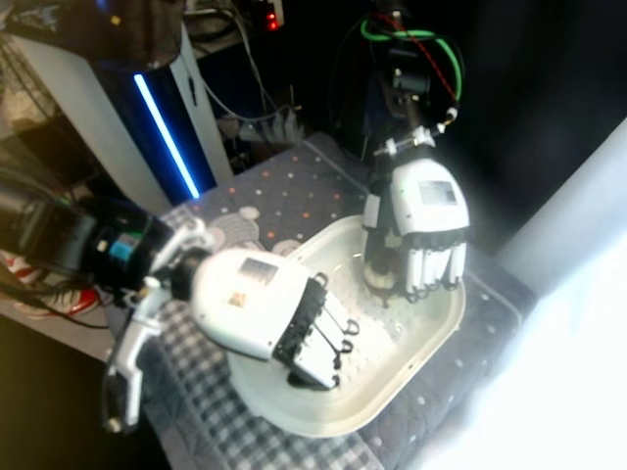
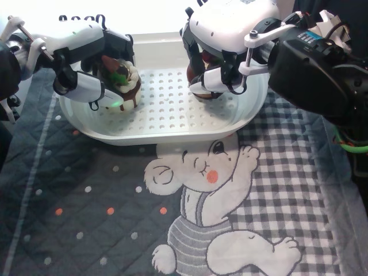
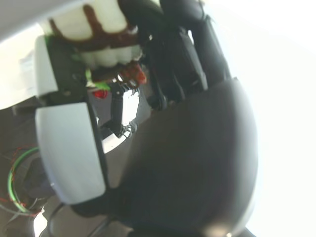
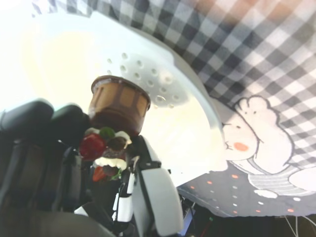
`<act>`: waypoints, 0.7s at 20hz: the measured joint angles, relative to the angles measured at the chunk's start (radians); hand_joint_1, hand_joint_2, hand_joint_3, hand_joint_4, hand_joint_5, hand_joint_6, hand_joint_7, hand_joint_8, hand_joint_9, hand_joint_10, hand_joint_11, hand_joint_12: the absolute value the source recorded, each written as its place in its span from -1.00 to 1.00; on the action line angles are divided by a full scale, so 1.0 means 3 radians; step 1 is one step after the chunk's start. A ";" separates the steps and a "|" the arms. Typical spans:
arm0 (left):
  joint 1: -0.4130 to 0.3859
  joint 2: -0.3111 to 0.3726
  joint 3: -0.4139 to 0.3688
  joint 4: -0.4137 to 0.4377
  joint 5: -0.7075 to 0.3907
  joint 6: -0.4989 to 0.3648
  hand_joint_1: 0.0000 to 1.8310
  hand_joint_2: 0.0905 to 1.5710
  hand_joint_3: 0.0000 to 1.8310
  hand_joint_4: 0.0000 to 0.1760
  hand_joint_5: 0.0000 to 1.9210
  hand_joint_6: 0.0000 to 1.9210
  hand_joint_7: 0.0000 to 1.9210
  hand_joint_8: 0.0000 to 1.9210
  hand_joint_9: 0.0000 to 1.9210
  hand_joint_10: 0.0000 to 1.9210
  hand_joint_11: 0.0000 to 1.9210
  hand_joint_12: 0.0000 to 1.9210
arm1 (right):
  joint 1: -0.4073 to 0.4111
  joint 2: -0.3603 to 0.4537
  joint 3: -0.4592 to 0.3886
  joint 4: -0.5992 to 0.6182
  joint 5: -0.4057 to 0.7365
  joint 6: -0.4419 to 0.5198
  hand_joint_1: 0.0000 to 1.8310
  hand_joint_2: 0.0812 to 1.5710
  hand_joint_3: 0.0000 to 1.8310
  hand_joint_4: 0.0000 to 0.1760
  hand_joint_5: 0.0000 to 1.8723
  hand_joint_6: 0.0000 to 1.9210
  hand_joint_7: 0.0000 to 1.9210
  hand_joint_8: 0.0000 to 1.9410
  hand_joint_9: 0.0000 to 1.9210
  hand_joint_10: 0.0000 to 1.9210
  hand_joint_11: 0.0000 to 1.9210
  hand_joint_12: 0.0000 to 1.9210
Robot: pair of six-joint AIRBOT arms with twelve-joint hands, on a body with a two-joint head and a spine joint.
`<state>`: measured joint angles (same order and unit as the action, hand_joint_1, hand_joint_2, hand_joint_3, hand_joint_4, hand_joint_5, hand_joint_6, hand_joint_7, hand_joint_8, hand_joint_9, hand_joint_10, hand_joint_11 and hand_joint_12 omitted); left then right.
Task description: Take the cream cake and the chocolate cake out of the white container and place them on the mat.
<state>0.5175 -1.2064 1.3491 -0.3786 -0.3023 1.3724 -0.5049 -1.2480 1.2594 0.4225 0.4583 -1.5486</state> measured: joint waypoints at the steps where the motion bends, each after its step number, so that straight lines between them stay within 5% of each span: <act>1: 0.0000 0.0004 -0.0020 0.0006 -0.0018 -0.0003 0.50 0.51 -1.00 -1.00 -0.33 0.36 -0.13 0.27 -0.15 0.45 -0.34 0.57 | 0.0000 0.0017 -0.0020 0.0003 0.0010 0.0000 0.36 0.40 -1.00 -1.00 -0.02 0.00 0.07 0.14 0.03 0.17 -0.19 0.72; 2: 0.0000 0.0014 -0.0046 0.0034 -0.0046 -0.0018 0.50 0.51 -1.00 -1.00 -0.33 0.36 -0.13 0.27 -0.15 0.45 -0.34 0.57 | 0.0000 0.0051 -0.0061 0.0003 0.0024 0.0000 0.36 0.40 -1.00 -1.00 -0.02 0.00 0.07 0.14 0.03 0.17 -0.19 0.72; 4: 0.0004 0.0062 -0.0112 0.0216 -0.0125 -0.0240 0.48 0.50 -1.00 -1.00 -0.33 0.38 -0.12 0.25 -0.14 0.43 -0.30 0.43 | 0.0000 0.0131 -0.0168 -0.0025 0.0100 -0.0001 0.37 0.43 -1.00 -1.00 0.05 -0.21 -0.06 0.43 -0.07 0.48 -0.20 0.92; 5: 0.0023 0.0160 -0.0210 0.0420 -0.0258 -0.0556 0.48 0.49 -1.00 -1.00 -0.31 0.36 -0.10 0.23 -0.15 0.43 -0.34 0.44 | 0.0001 0.0234 -0.0290 -0.0080 0.0198 0.0010 0.35 0.50 -1.00 -1.00 -0.08 -0.08 -0.12 0.55 -0.08 0.65 -0.16 0.99; 7: 0.0142 0.0523 -0.0622 0.0713 -0.0781 -0.0792 0.48 0.49 -1.00 -1.00 -0.29 0.34 -0.11 0.24 -0.13 0.41 -0.28 0.41 | -0.0011 0.0673 -0.0804 -0.0478 0.0573 0.0000 0.36 0.46 -1.00 -1.00 0.00 -0.16 -0.09 0.48 -0.22 0.67 -0.33 1.00; 10: 0.0270 0.0795 -0.0909 0.0699 -0.1241 -0.0793 0.47 0.49 -1.00 -1.00 -0.30 0.35 -0.12 0.24 -0.11 0.38 -0.23 0.36 | 0.0003 0.0879 -0.1034 -0.0540 0.0998 -0.0003 0.36 0.39 -1.00 -1.00 0.06 -0.10 0.03 0.20 -0.30 0.61 -0.51 1.00; 14: 0.0422 0.0930 -0.1155 0.0768 -0.1542 -0.0795 0.47 0.49 -1.00 -1.00 -0.27 0.32 -0.14 0.23 -0.11 0.39 -0.24 0.33 | -0.0294 0.1002 -0.1305 -0.0657 0.1350 0.0003 0.35 0.39 -1.00 -1.00 0.08 -0.13 0.00 0.25 -0.37 0.58 -0.49 1.00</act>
<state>0.6441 -0.9276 1.0027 -0.1482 -0.7650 1.1339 -0.5930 -0.9474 0.8680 0.2253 0.8635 -1.5478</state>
